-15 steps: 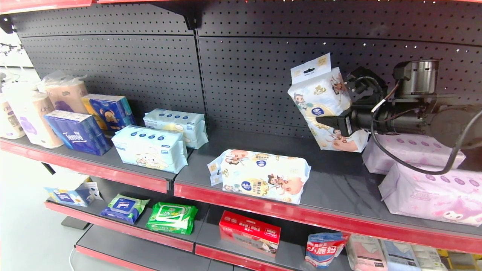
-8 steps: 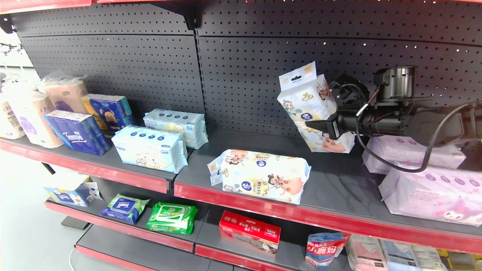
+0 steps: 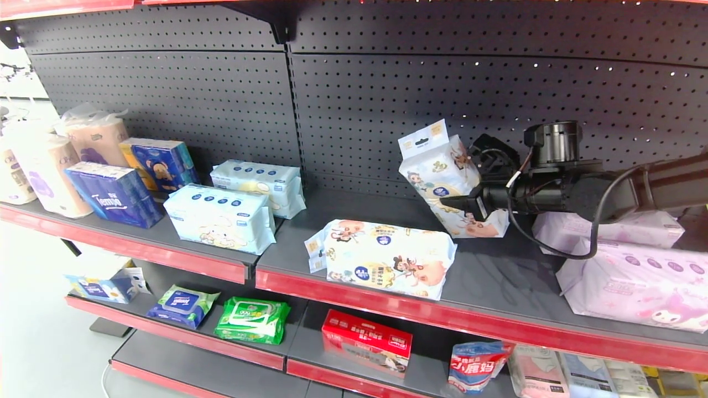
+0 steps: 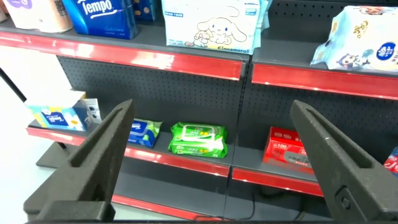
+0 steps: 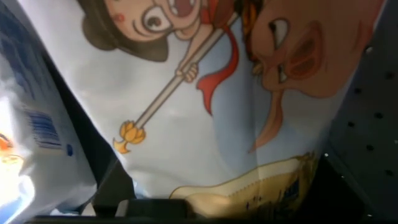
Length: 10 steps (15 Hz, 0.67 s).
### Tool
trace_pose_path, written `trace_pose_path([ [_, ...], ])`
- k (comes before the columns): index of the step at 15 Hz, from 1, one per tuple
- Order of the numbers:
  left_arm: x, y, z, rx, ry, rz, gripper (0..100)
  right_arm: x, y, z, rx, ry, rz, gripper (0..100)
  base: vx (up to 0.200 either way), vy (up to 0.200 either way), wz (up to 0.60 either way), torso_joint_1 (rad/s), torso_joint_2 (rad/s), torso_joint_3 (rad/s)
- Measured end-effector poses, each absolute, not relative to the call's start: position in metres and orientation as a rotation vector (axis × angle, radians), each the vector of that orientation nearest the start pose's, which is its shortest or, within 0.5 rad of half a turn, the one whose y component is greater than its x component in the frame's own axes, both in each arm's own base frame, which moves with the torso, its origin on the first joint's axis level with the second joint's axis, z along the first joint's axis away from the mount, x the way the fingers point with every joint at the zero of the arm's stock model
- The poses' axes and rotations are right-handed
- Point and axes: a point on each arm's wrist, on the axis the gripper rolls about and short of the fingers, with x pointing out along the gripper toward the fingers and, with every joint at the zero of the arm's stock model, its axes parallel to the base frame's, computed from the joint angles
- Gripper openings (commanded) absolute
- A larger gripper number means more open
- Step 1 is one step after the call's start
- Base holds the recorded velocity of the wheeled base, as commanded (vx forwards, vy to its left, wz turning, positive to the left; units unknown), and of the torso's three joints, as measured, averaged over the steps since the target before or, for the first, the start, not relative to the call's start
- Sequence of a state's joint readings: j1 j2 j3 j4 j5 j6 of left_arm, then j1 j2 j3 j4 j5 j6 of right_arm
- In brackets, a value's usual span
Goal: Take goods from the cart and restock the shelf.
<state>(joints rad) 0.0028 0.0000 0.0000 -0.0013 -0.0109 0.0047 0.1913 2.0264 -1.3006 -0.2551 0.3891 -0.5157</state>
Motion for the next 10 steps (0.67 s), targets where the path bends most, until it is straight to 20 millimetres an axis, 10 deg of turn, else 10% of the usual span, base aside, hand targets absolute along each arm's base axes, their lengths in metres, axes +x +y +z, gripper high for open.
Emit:
trace_pose_path([
  [10, -0.0228, -0.0003, 0.0755, 0.005, 0.0, -0.008, 100, 0.4008, 0.0852, 0.1542, -0.442, 0.372, 0.703, 0, 0.0, 0.0, 0.0, 0.0, 0.0, 0.0],
])
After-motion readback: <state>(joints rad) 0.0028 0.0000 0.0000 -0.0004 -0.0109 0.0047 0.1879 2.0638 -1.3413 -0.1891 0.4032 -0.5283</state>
